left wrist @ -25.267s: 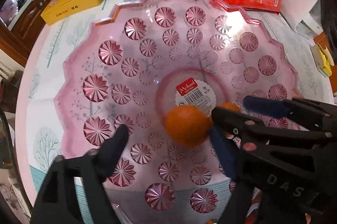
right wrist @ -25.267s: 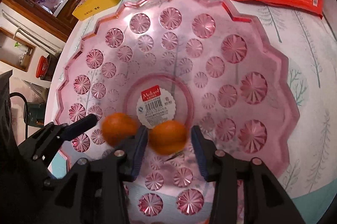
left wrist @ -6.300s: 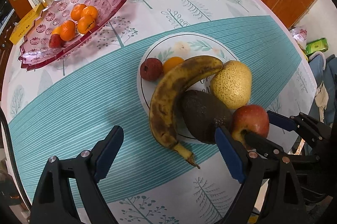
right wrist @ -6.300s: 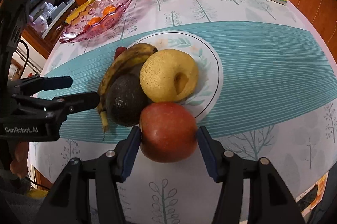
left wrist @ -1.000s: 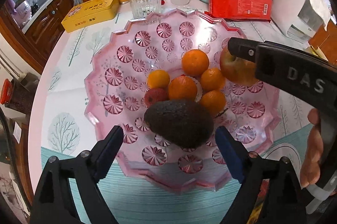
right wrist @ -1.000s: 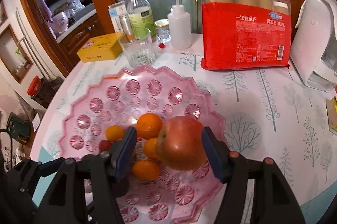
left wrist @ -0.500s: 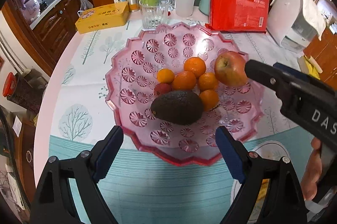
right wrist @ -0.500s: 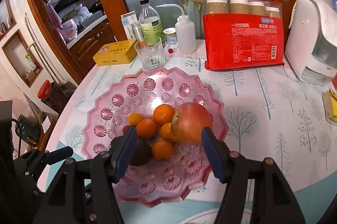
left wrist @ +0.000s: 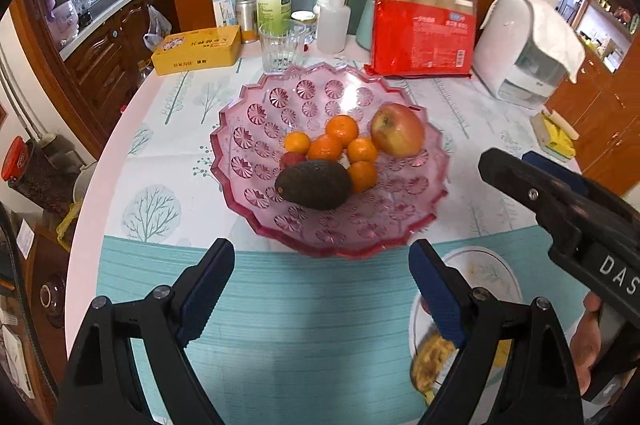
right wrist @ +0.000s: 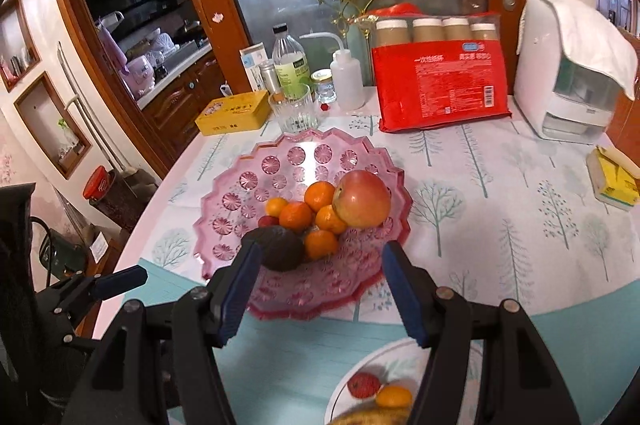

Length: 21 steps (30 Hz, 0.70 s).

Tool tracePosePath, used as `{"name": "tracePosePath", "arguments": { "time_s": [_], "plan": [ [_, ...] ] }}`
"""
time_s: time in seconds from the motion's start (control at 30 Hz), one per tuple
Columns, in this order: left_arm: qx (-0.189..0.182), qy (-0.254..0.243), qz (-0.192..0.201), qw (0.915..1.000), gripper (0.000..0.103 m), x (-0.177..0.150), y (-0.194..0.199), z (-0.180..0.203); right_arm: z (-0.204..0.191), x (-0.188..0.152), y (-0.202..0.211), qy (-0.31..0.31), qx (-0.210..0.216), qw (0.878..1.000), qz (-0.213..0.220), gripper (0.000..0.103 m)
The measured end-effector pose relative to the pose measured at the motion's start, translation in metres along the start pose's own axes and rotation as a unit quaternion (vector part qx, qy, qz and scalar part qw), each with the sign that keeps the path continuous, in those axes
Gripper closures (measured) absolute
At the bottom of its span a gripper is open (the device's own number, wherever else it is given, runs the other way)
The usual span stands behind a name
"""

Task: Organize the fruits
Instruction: 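Withdraw both open grippers from the bowl back toward the fruit plate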

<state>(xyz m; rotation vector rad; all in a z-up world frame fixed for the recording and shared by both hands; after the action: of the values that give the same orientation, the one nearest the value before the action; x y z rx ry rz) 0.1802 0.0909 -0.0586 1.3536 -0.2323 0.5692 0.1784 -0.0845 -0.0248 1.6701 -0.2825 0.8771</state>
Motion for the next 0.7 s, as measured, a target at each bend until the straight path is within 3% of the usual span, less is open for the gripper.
{"name": "tracePosePath", "arguments": {
  "time_s": [0.37, 0.7],
  "plan": [
    [-0.024, -0.025, 0.047, 0.9983, 0.015, -0.033, 0.06, 0.012, -0.006, -0.036, 0.068, -0.027, -0.02, 0.999, 0.035, 0.039],
    [-0.042, -0.052, 0.079, 0.9946, 0.015, -0.062, 0.086, 0.028, -0.001, -0.071, 0.118, -0.048, -0.06, 0.995, 0.059, 0.039]
  ]
}}
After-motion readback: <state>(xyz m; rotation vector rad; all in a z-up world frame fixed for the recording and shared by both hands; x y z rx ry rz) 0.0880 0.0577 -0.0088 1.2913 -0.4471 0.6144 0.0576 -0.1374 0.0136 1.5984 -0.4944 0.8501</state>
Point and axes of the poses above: each gripper's, at about its wrist camera, not at the fingertips, and y roughly against the way its jaws point, z to its right, x to its top, the point moved 1 cm from there along -y, roughly the way its jaws point, and after that the axes turned 13 degrees about y, right-handed, at the moved point
